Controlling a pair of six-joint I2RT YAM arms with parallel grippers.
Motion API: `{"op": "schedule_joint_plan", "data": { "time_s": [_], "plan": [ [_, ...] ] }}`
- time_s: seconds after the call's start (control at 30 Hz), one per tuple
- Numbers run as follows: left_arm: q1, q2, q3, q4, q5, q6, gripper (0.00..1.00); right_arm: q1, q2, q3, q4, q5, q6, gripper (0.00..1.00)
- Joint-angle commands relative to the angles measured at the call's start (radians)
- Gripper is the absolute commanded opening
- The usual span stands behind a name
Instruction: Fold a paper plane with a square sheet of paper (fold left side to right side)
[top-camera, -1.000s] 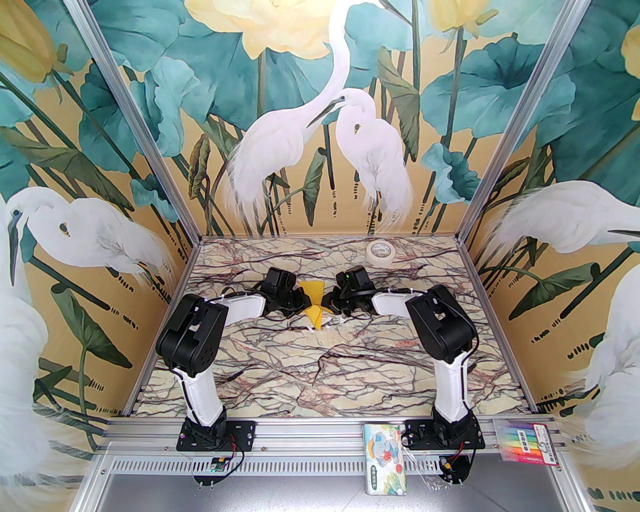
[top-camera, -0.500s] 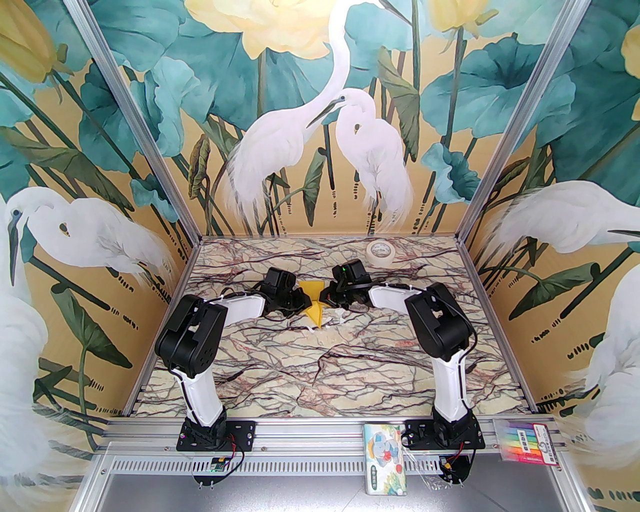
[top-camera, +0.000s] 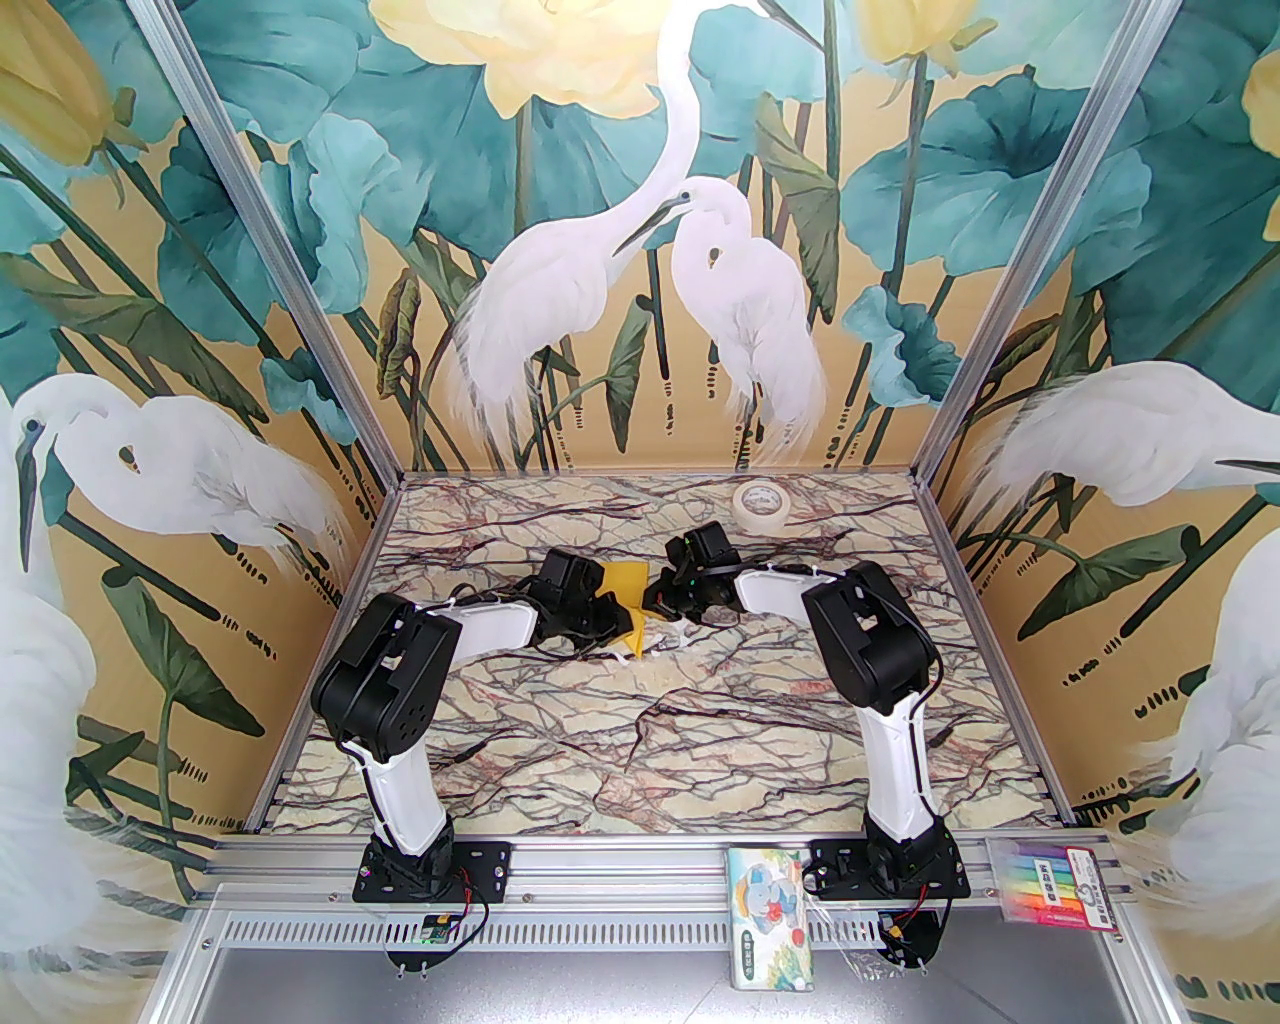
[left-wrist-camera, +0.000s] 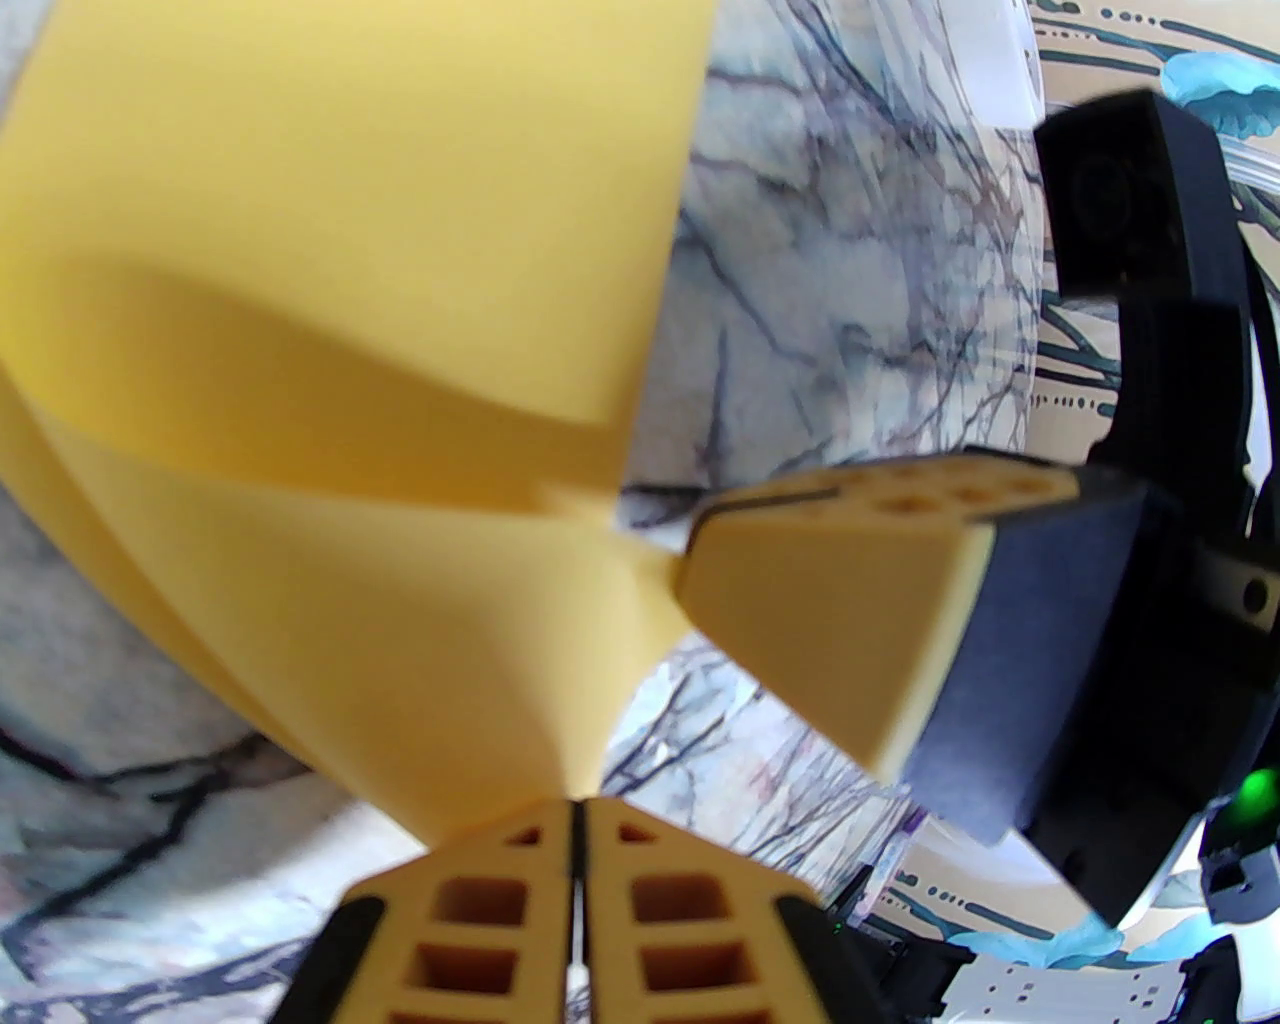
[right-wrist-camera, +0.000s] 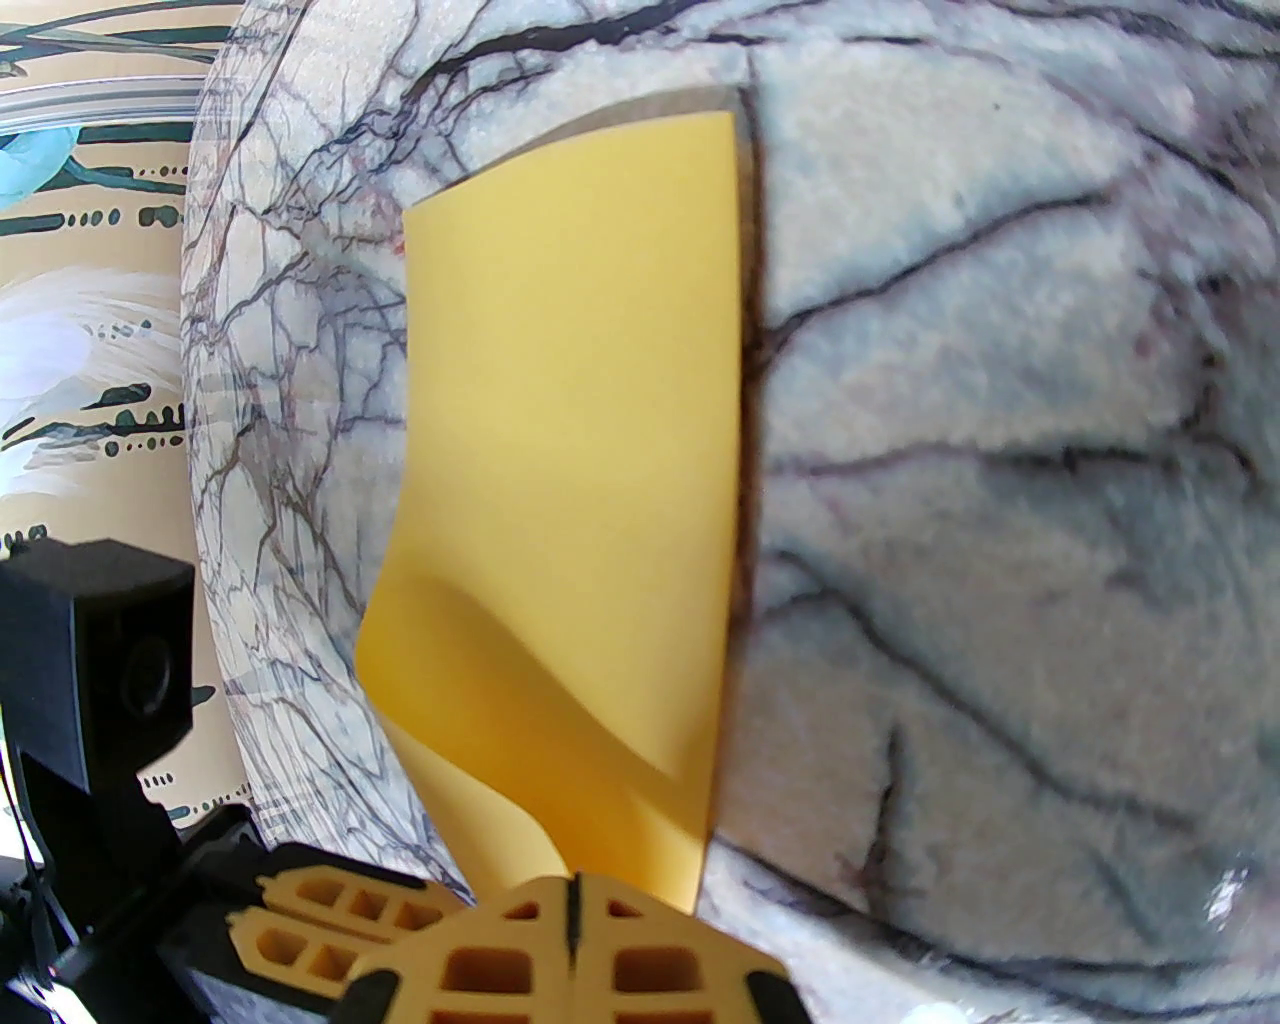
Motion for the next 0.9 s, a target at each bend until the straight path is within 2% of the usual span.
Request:
{"op": "schedule_joint_plan", "data": {
  "time_s": [0.0,0.87],
  "plan": [
    [-0.005,-0.021,-0.024,0.020,0.031,-0.004,0.10,-0.006,0.021,0.029,-0.018,0.004,-0.030,0.00],
    [-0.026,0.010,-0.039,0.037,0.054,-0.012,0.11,-0.013,0.062,0.073,-0.032,0.007,-0.036,0.00]
  ]
}}
